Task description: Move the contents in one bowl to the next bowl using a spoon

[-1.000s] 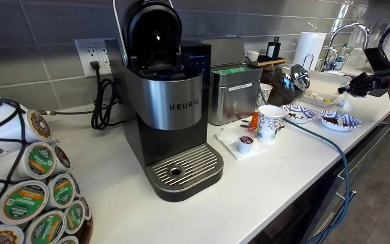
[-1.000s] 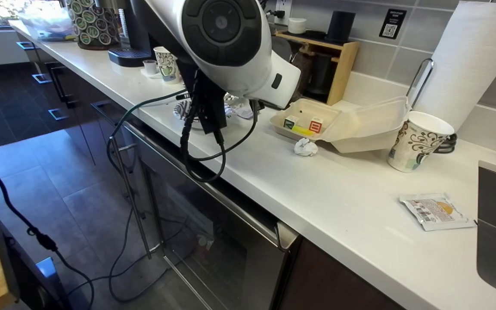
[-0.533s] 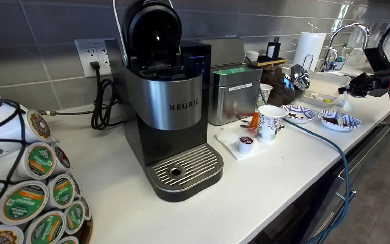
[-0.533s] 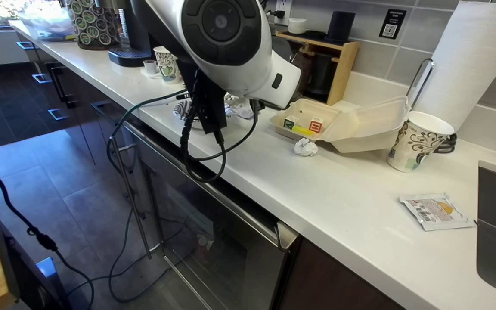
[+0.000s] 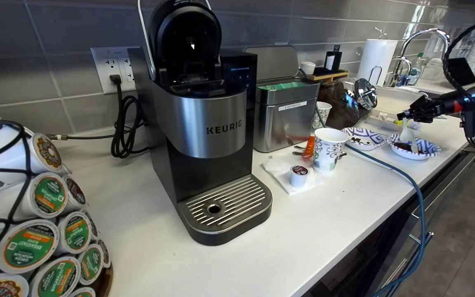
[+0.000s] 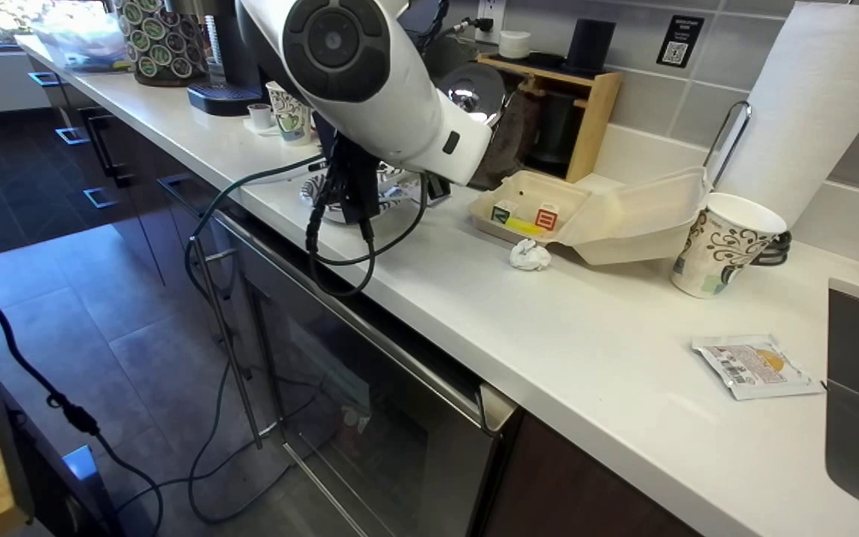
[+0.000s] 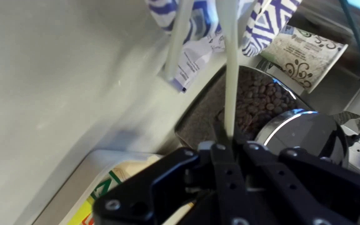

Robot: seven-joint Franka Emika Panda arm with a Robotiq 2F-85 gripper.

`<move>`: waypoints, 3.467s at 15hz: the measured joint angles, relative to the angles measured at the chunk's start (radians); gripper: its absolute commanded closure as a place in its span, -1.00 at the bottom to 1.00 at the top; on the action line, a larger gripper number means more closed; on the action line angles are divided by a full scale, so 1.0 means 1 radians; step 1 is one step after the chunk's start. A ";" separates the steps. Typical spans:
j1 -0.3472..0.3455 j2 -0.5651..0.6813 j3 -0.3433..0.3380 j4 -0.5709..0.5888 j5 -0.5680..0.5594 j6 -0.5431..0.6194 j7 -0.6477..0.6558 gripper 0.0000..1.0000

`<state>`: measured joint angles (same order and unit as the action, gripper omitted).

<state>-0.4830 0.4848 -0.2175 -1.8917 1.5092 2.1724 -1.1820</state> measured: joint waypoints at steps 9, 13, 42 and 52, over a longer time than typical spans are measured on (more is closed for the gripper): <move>0.124 -0.057 -0.033 -0.113 0.312 0.328 -0.237 0.98; 0.146 -0.096 -0.076 -0.149 0.378 0.396 -0.347 0.98; 0.158 -0.002 -0.090 -0.108 0.093 0.011 0.042 0.98; 0.115 0.018 -0.088 -0.096 0.119 -0.056 0.070 0.98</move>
<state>-0.3675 0.5024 -0.3060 -1.9879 1.6285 2.1159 -1.1118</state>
